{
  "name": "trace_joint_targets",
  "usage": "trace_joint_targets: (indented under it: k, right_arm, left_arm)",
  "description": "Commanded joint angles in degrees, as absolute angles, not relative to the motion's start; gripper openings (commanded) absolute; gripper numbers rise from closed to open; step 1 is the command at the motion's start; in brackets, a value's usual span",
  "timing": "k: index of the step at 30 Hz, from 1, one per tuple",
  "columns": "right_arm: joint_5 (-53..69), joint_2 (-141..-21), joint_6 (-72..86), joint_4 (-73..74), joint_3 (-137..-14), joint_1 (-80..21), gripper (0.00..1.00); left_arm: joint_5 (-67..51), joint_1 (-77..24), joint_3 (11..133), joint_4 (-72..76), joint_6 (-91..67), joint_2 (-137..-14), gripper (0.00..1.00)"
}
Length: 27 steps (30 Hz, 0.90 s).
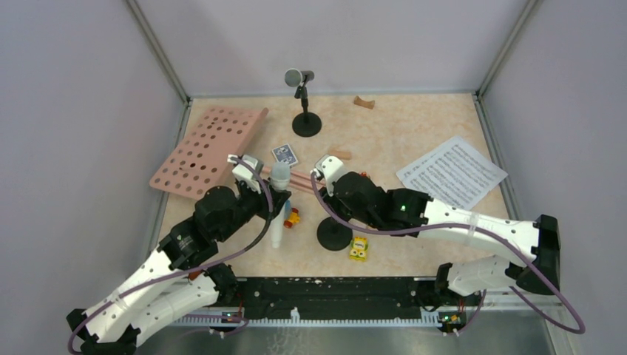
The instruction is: Pack up the instrument practice props
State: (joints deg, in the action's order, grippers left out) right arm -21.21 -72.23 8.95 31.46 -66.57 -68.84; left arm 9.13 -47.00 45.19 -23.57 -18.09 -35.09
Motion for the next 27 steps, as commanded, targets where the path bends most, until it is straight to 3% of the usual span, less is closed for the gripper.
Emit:
trace_joint_targets:
  k: [1,4,15,22,27]
  right_arm:
    - [-22.4,-72.7,8.1,29.1,-69.4,-69.0,0.19]
    - [-22.2,-72.5,7.8,29.3,-70.5,-69.0,0.0]
    - [-25.2,-68.7,6.0,37.4,-81.0,-67.3,0.0]
    - [-22.1,-69.7,6.7,37.6,-88.1,-49.9,0.0]
    - [-18.0,-77.8,6.2,34.8,-94.0,-33.5,0.0]
  left_arm:
    - [8.2,-47.0,44.6,-20.6,-18.1,-34.7,0.13]
    - [8.8,-47.1,44.4,-20.8,-18.5,-34.8,0.13]
    - [10.4,-47.1,44.4,-20.7,-19.2,-35.4,0.13]
    - [9.4,-47.1,44.2,-19.9,-19.3,-36.1,0.12]
    - [7.7,-47.2,43.5,-18.7,-18.2,-36.1,0.14]
